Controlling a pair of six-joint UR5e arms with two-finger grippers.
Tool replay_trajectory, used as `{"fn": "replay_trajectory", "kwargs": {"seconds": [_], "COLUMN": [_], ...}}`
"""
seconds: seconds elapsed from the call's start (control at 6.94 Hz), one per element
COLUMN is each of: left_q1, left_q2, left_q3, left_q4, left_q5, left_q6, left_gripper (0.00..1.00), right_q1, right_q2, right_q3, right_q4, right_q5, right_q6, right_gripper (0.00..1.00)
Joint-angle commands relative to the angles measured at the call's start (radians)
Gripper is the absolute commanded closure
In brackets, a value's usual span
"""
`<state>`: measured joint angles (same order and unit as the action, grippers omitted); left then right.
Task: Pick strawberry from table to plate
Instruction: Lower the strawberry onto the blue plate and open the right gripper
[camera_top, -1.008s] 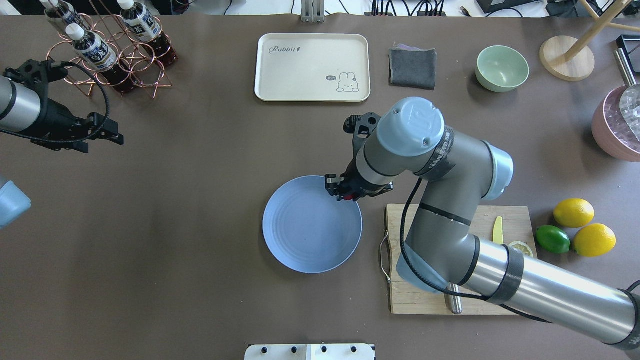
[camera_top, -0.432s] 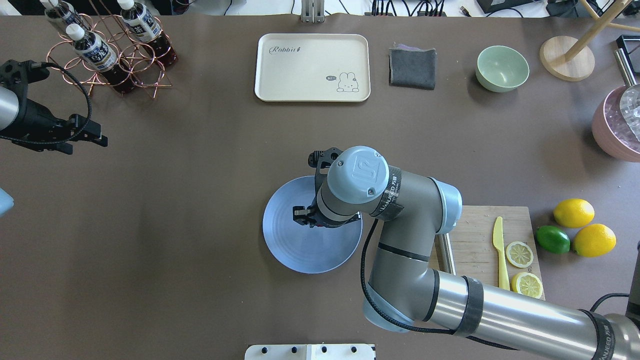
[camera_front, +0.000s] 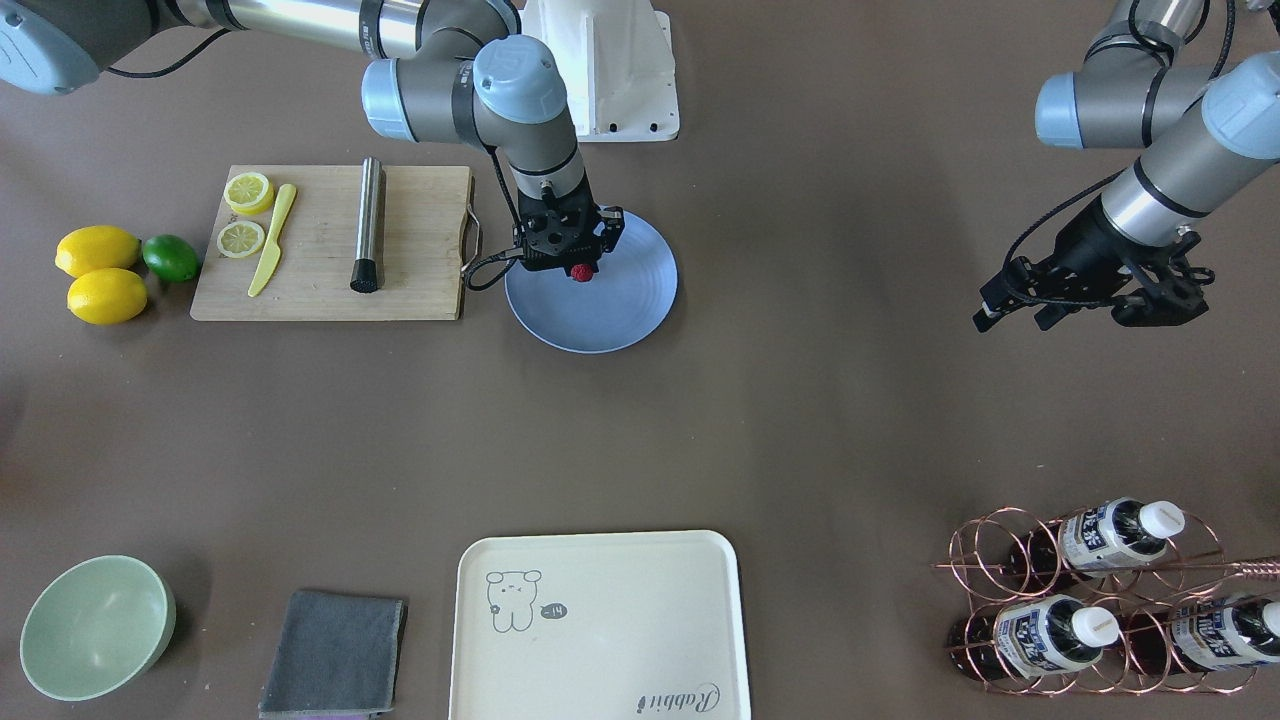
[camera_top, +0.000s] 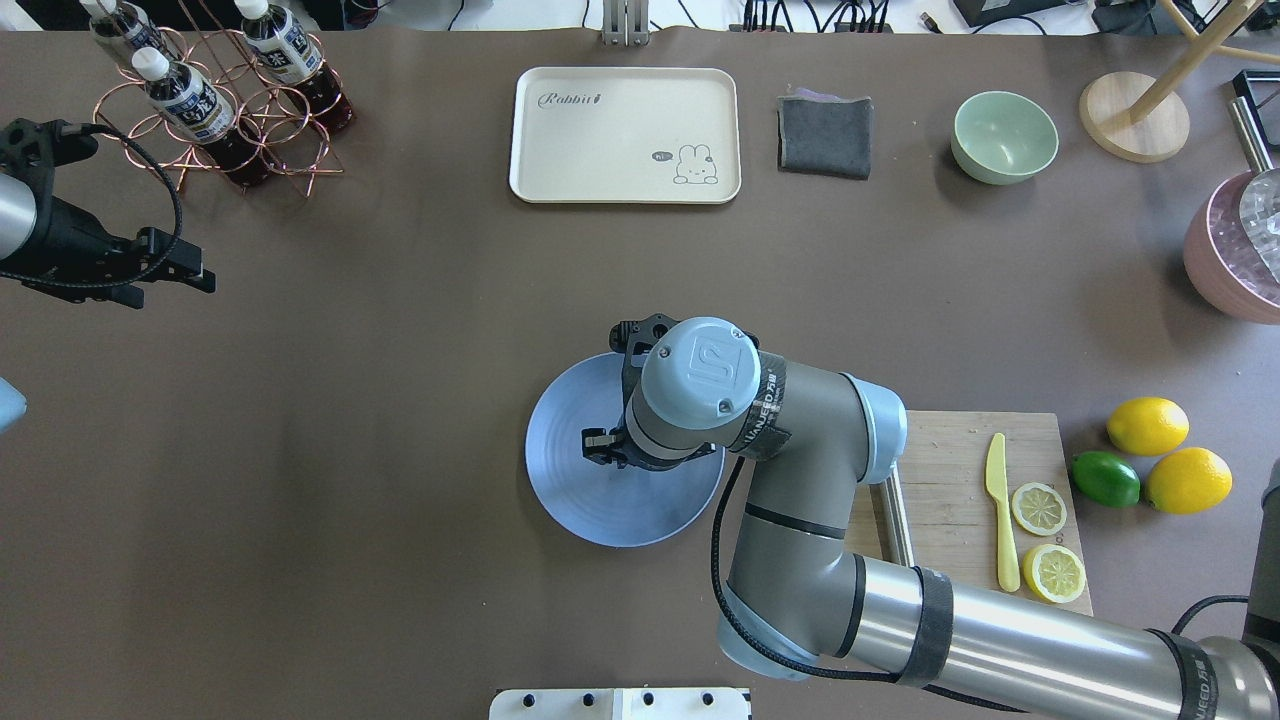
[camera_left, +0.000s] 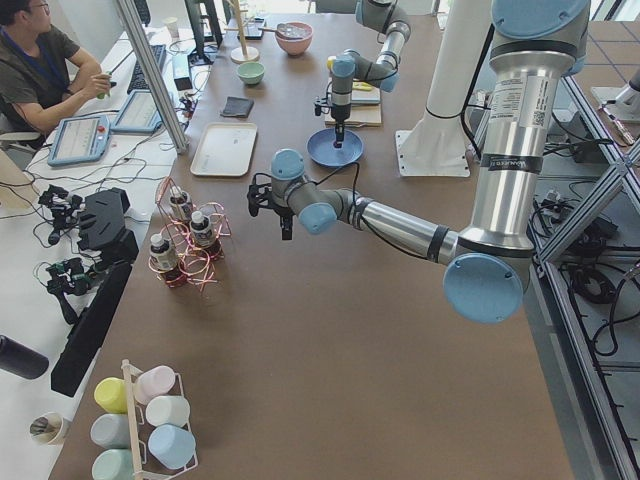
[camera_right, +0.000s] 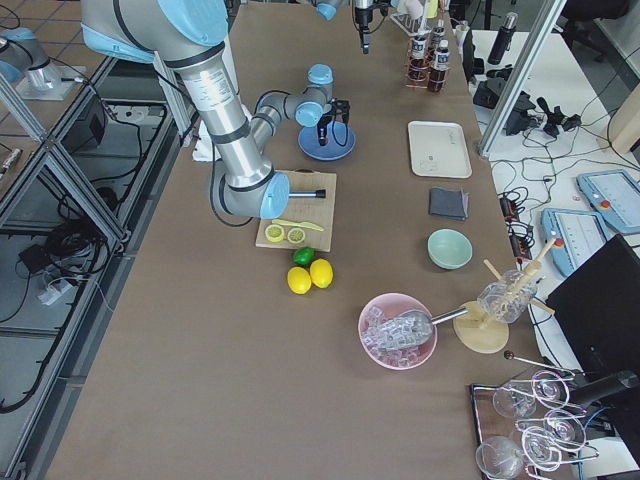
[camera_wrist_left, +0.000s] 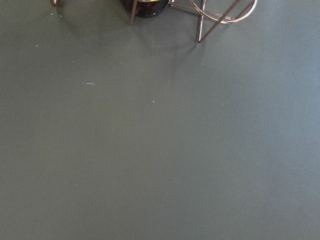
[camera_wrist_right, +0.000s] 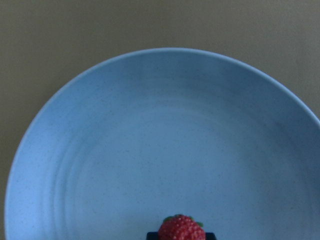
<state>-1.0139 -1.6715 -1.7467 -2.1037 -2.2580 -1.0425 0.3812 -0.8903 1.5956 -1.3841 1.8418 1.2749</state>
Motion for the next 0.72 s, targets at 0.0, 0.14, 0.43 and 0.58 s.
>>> {"fn": "replay_trajectory", "kwargs": {"seconds": [0.0,0.14,0.43,0.58], "left_q1": [0.001,0.001,0.001,0.001], "left_q2": [-0.002,-0.001,-0.001,-0.001], "left_q3": [0.003,0.003,0.003,0.001], "left_q4": [0.002,0.002,0.002,0.002], "left_q5": [0.000,0.000,0.000,0.000], "left_q6": [-0.001,-0.001,-0.001,-0.007], "left_gripper": [0.06,0.06,0.06,0.06], "right_q1": [-0.005,-0.005,-0.007,-0.007], "right_q2": [0.001,0.002,0.002,0.002], "right_q3": [-0.006,-0.006,-0.006,-0.005], "right_q4": [0.000,0.000,0.000,0.000], "right_q5": [-0.004,-0.004,-0.004,-0.006], "right_q6": [-0.002,-0.003,-0.003,-0.002], "right_gripper": [1.00,1.00,0.48,0.00]}}
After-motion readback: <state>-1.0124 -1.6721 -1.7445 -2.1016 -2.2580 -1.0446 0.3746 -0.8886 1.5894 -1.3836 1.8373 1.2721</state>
